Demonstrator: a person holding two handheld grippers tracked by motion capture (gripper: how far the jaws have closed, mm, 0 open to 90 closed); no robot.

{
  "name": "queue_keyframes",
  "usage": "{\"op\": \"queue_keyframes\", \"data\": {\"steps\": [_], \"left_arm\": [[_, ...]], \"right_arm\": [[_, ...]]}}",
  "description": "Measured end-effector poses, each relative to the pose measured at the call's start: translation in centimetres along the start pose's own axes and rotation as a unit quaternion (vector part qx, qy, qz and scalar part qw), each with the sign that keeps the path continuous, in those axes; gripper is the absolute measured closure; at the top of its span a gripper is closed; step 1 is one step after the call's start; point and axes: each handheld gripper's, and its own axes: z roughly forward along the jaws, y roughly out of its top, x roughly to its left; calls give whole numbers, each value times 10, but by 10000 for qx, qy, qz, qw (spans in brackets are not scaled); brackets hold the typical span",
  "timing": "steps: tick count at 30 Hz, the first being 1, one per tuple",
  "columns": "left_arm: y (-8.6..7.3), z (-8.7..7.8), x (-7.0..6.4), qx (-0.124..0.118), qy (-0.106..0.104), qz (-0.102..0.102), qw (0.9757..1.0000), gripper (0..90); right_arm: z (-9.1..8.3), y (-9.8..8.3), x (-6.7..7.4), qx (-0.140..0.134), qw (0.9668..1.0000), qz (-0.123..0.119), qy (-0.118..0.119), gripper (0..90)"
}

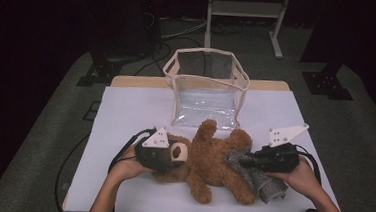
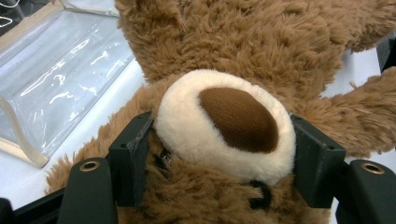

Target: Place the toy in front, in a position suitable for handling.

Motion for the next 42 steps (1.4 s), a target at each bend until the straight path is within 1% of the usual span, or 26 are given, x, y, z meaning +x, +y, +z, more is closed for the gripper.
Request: {"op": "queue_keyframes", "data": {"steps": [2,6,8,9,10,13,15,16,18,20,21,23,25,27,28,29,31,33,35,37,38,39,40,42], "left_arm": [[0,0,0,5,0,6,10000,316],[0,0,0,-6,-9,4,10000,315],[0,0,0,-11,-16,-4,10000,314],[0,0,0,-8,-18,3,10000,314],[0,0,0,-13,-23,2,10000,314],[-1,-1,0,-10,-34,17,10000,313],[0,-1,0,0,-40,33,10000,301],[0,-1,-1,4,-47,28,10000,301],[2,-2,-2,41,-30,96,9999,283],[4,-3,-2,60,-28,135,9999,260],[5,-4,-3,34,-30,119,9999,252],[7,-4,-4,77,-23,175,9998,243],[8,-4,-5,103,-35,205,9997,244],[7,-4,-5,108,-102,196,9997,270],[6,-5,-5,128,-103,197,9997,286],[6,-4,-5,121,-101,152,9998,292],[5,-4,-5,107,-128,143,9998,302],[4,-4,-5,97,-161,163,9997,306],[4,-5,-5,93,-172,178,9997,305],[5,-5,-5,111,-157,210,9996,301],[5,-6,-5,99,-147,203,9996,293],[6,-7,-5,120,-135,238,9996,273],[7,-7,-6,93,-114,206,9997,273],[8,-7,-6,152,-111,302,9994,263]], "right_arm": [[0,8,-2,-13,9999,-95,-32,791],[5,22,-7,-81,9999,-151,-21,791],[10,29,-9,-89,9998,-163,-2,791],[17,33,-10,-65,9998,-191,46,790],[17,33,-10,-65,9998,-191,46,790],[28,35,-10,76,9997,-226,103,790],[37,31,-9,190,9993,-246,191,790],[37,31,-9,190,9993,-246,191,790],[39,28,-8,163,9994,-195,238,791],[39,26,-7,118,9995,-171,252,791],[39,25,-6,118,9994,-158,273,791],[40,22,-4,98,9994,-159,286,791],[40,20,-2,95,9993,-156,313,791],[39,20,-1,87,9993,-155,324,791],[38,20,-2,82,9993,-166,325,792],[36,22,-2,68,9993,-186,306,791],[30,25,-5,-11,9996,-193,227,791],[24,32,-9,-96,9997,-206,99,792],[21,42,-15,-102,9996,-250,-13,791],[23,47,-18,-64,9997,-242,-43,792],[27,50,-21,-15,9997,-245,-34,791],[34,50,-22,102,9996,-247,-13,791],[34,50,-22,102,9996,-247,-13,791],[44,47,-21,226,9994,-266,88,791]]}}
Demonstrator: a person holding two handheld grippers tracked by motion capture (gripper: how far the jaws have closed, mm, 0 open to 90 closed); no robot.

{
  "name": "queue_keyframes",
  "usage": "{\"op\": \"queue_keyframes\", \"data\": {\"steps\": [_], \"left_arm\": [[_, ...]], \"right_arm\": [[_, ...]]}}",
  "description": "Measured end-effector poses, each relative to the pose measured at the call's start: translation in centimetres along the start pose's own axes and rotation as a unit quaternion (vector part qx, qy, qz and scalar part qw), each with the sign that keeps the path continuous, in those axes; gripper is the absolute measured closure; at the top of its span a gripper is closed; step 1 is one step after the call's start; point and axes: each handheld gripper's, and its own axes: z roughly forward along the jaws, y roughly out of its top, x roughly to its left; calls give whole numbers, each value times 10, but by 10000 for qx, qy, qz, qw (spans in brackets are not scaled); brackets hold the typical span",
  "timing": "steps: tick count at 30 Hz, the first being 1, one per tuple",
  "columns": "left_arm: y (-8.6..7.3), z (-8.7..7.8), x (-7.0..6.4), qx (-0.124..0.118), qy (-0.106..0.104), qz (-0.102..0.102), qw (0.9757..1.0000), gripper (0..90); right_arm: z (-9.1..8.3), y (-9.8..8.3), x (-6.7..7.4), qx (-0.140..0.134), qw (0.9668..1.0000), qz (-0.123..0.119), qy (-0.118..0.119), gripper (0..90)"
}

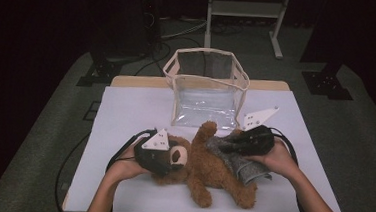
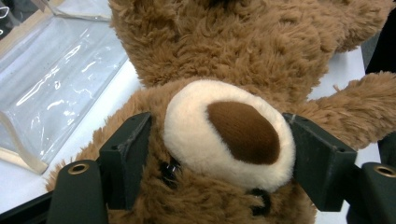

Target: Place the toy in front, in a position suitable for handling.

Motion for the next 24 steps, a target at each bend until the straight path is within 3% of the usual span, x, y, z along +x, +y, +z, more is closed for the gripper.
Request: {"op": "queue_keyframes", "data": {"steps": [3,8,13,19,24], "left_arm": [[1,0,-1,-3,-32,27,10000,253],[3,-2,-3,54,-115,128,9998,276],[0,-1,-3,36,-124,58,9999,297],[-1,-1,-2,9,-130,31,9999,299],[-1,-1,-2,12,-131,47,9999,299]], "right_arm": [[7,-7,5,-13,10000,38,72,792],[2,-12,8,-62,9999,83,94,792],[-4,-20,5,-67,9999,141,53,791],[-28,-39,-6,2,9990,349,-287,791],[-59,-42,-13,-229,9966,501,-619,790]]}}
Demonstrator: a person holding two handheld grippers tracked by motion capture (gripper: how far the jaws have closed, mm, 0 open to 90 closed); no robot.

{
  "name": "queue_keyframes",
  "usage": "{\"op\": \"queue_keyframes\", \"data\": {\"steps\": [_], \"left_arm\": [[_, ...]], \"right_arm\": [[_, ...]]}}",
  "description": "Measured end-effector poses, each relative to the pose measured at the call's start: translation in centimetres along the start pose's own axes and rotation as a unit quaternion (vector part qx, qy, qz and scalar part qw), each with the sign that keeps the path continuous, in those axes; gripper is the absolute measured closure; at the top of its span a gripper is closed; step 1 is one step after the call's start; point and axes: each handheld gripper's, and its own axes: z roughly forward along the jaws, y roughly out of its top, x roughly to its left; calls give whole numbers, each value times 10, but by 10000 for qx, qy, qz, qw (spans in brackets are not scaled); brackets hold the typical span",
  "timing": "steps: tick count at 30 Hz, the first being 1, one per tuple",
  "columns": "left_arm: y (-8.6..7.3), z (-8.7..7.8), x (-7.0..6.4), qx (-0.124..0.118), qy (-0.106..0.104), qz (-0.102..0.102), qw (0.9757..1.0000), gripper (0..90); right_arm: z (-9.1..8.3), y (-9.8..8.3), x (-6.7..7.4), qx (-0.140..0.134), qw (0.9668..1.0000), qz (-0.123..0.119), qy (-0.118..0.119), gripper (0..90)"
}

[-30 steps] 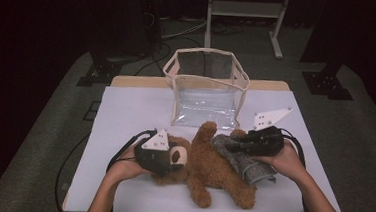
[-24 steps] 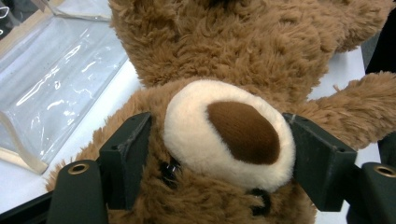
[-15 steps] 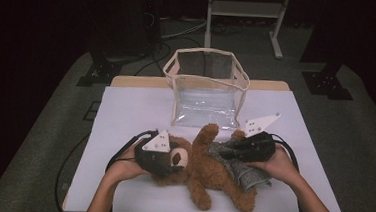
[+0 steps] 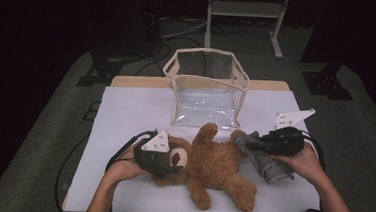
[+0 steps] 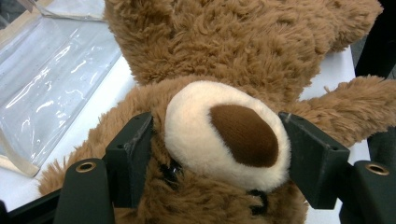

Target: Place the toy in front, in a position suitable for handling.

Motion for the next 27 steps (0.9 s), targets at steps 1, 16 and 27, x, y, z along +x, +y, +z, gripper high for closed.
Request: {"op": "queue_keyframes", "data": {"steps": [1,16,27], "left_arm": [[0,0,0,12,0,12,10000,299],[-2,0,0,-34,-11,55,10000,299],[-1,1,0,-18,-18,85,10000,299]], "right_arm": [[-4,2,-1,-29,10000,13,-40,789],[44,11,-5,270,9992,-90,266,789],[10,-15,-18,169,9994,313,-12,788]]}}
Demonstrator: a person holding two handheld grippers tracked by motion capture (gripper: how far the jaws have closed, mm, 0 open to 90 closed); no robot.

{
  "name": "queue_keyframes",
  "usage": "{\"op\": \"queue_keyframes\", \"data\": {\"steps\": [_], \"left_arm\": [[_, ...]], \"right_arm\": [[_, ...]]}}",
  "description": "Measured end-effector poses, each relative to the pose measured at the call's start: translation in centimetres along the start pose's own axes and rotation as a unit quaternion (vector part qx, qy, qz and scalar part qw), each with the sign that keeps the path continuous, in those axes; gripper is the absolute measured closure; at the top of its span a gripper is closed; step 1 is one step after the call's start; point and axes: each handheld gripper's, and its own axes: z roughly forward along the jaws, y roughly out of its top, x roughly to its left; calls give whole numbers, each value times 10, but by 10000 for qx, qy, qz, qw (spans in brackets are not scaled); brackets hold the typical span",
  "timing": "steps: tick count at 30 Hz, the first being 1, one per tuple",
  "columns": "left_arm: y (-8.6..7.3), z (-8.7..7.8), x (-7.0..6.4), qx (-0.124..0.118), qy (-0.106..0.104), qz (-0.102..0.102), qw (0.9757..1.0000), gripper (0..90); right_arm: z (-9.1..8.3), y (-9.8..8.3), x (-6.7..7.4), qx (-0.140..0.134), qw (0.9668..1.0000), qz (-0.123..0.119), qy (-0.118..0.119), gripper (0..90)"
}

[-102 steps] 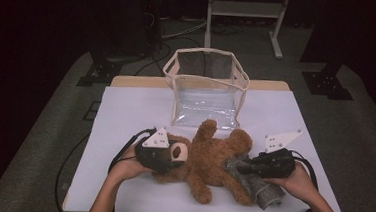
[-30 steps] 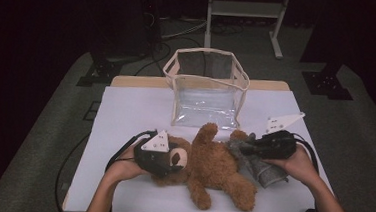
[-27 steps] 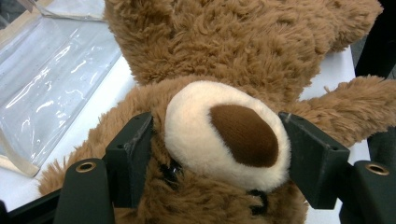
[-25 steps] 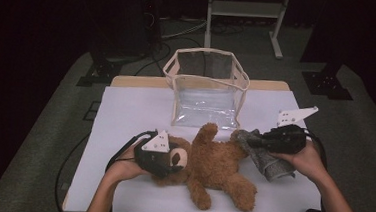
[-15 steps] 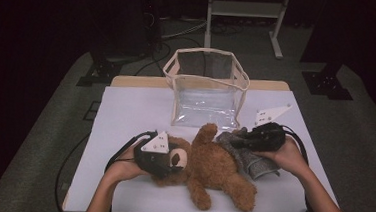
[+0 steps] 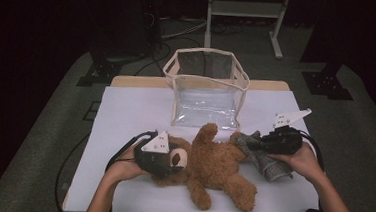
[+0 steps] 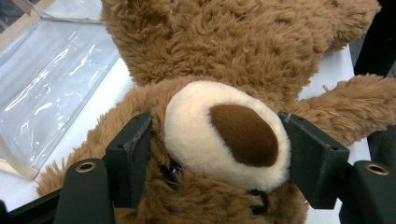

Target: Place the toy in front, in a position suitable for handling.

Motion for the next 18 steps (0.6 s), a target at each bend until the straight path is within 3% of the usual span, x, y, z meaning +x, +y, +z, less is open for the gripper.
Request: {"op": "queue_keyframes", "data": {"steps": [5,11,18], "left_arm": [[1,0,-1,13,9,17,10000,299],[0,0,-1,40,9,88,10000,301],[0,0,0,0,-10,31,10000,302]], "right_arm": [[1,18,6,-92,9998,-172,83,782],[23,38,17,-5,9985,-472,268,783],[35,31,12,153,9988,-384,273,783]]}}
